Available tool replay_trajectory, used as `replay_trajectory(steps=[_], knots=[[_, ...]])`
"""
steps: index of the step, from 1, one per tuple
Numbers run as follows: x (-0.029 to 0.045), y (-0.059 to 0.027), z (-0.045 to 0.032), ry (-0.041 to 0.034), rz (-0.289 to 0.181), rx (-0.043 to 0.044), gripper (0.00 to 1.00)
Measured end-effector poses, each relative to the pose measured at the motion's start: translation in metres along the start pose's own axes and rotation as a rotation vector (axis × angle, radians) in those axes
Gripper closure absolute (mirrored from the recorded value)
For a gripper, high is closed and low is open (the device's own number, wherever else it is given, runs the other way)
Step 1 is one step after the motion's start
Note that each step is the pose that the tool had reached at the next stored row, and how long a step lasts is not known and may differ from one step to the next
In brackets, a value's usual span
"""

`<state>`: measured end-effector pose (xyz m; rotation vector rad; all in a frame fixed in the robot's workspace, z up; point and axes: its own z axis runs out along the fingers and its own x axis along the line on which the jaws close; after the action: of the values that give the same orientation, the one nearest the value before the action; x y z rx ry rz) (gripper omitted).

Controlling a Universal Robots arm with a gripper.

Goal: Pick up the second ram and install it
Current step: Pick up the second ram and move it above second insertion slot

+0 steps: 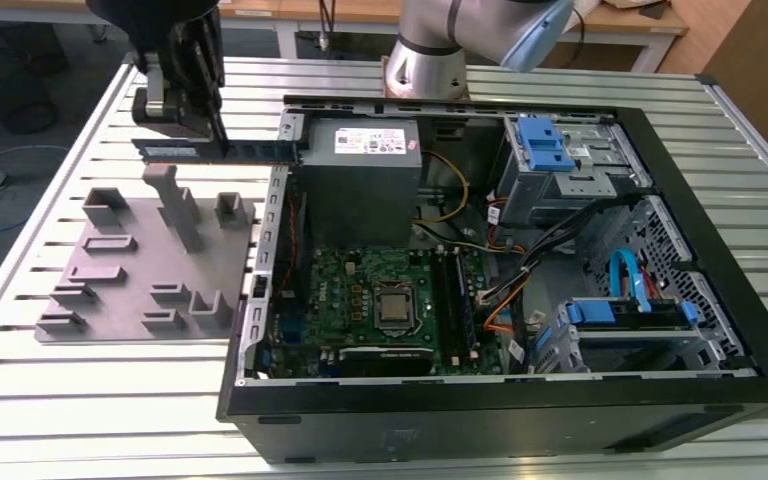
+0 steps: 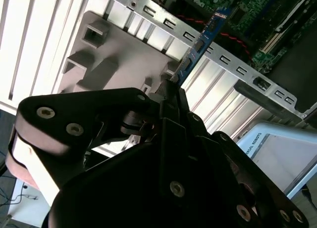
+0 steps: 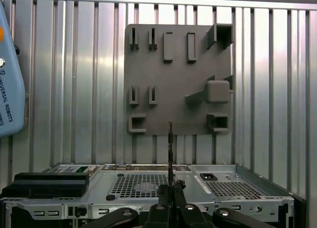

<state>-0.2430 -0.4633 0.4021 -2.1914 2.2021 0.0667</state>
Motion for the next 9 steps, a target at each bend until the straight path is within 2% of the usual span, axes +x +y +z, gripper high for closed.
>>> replay_trajectory(steps=[5,9], knots=[[0.0000,-0.0083,0.0000,0.0000,0.000,-0.0004,0.86],[-0.0001,-0.0180,-0.0001,0.0000,0.000,-0.0014,0.86]])
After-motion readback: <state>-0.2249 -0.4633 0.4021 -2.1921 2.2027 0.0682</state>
